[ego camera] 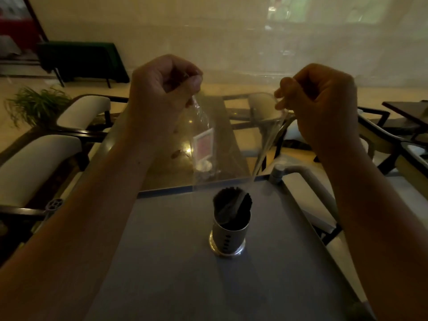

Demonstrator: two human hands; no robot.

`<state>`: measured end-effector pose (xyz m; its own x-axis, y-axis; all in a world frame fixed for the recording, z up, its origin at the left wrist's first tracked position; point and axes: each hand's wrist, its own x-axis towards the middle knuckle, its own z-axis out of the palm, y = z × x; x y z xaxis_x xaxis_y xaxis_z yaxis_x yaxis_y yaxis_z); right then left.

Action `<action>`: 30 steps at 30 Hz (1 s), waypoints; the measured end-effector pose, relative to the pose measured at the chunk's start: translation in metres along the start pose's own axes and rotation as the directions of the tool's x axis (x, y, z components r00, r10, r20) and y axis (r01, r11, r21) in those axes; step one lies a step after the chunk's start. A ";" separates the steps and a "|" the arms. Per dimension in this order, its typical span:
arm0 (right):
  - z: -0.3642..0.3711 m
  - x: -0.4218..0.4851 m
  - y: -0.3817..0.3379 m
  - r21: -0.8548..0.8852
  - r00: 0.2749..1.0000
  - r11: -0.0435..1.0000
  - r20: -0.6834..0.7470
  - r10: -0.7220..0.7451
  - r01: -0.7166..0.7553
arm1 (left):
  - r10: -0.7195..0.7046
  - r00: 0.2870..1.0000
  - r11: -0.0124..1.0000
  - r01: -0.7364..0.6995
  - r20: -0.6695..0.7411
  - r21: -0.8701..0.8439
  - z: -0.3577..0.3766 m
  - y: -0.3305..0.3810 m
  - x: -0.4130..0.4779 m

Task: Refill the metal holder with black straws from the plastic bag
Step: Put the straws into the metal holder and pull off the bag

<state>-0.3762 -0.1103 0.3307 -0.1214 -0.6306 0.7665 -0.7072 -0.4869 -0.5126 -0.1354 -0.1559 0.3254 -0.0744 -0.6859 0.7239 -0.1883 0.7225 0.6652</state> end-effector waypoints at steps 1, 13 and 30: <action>0.004 0.000 -0.002 0.015 1.000 1.000 0.009 0.001 -0.001 | 0.010 1.000 1.000 -0.010 0.002 0.022 -0.007 0.000 0.000; 0.121 -0.043 -0.010 0.230 0.928 0.951 0.353 0.118 -0.208 | -0.195 0.980 0.910 0.167 0.038 0.379 -0.106 -0.048 -0.061; 0.170 -0.221 -0.024 0.325 0.767 0.763 0.551 0.328 -0.559 | -0.653 0.756 0.751 0.655 -0.048 0.087 -0.149 -0.079 -0.236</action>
<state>-0.2137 -0.0620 0.1078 0.0582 -0.9767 0.2067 -0.2455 -0.2147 -0.9453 0.0426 -0.0383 0.1290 0.1136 -0.9861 0.1212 -0.2750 0.0860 0.9576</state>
